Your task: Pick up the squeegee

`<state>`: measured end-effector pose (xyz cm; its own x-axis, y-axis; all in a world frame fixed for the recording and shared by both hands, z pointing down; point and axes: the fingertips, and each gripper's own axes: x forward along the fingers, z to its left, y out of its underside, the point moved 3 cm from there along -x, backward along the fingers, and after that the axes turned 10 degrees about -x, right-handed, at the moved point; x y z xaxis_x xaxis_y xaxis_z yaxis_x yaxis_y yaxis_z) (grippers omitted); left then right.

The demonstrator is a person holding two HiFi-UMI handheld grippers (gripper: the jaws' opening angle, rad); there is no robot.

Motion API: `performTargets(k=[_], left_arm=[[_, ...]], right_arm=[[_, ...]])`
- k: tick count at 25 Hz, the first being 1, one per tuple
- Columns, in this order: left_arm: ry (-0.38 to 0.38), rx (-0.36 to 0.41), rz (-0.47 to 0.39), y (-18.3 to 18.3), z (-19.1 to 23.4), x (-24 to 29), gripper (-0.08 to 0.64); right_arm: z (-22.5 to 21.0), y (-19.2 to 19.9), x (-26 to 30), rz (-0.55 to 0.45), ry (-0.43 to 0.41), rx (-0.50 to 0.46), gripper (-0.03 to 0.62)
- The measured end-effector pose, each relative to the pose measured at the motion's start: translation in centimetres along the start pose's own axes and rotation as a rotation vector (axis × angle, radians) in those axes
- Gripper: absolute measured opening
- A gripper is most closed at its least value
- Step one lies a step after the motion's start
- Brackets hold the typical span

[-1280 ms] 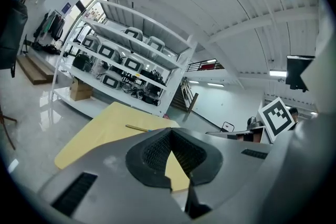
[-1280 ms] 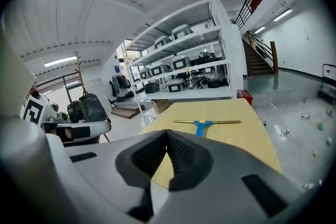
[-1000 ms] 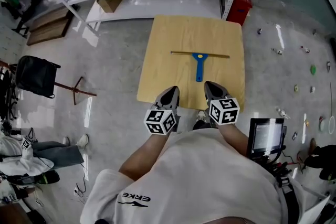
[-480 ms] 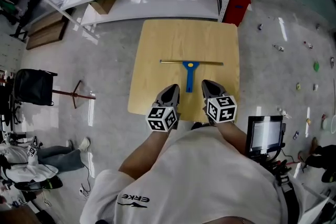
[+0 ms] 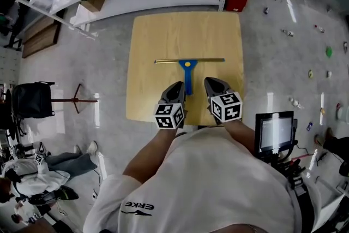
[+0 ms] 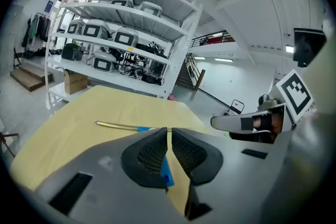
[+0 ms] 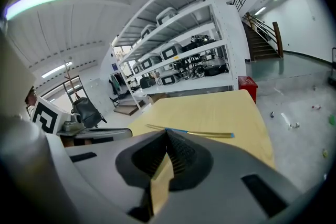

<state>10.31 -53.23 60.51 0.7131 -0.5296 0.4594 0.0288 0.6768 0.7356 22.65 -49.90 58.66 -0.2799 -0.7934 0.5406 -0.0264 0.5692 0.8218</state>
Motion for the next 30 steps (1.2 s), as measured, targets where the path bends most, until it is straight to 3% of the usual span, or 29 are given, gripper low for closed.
performTargets(k=[3, 6, 9, 15, 25, 30], left_arm=[[-0.018, 0.019, 0.038, 0.9, 0.3, 1.1, 0.015], [-0.039, 0.041, 0.074, 1.8, 0.8, 2.3, 0.097], [-0.076, 0.058, 0.111, 2.4, 1.5, 3.5, 0.131], [-0.137, 0.033, 0.163, 3.4, 2.8, 6.1, 0.185], [-0.258, -0.005, 0.224, 4.4, 5.4, 9.1, 0.195], [-0.272, -0.013, 0.243, 4.4, 5.9, 9.4, 0.195]], right_arm=[[-0.1, 0.7, -0.1, 0.009, -0.002, 0.004, 0.002], [-0.3, 1.1, -0.3, 0.011, 0.003, 0.007, 0.002], [-0.8, 1.2, -0.4, 0.012, 0.015, 0.015, 0.003], [-2.0, 1.9, -0.7, 0.023, 0.041, 0.030, 0.003], [-3.6, 2.3, -1.1, 0.023, 0.078, 0.056, 0.002], [-3.4, 2.2, -1.1, 0.025, 0.090, 0.063, 0.002]])
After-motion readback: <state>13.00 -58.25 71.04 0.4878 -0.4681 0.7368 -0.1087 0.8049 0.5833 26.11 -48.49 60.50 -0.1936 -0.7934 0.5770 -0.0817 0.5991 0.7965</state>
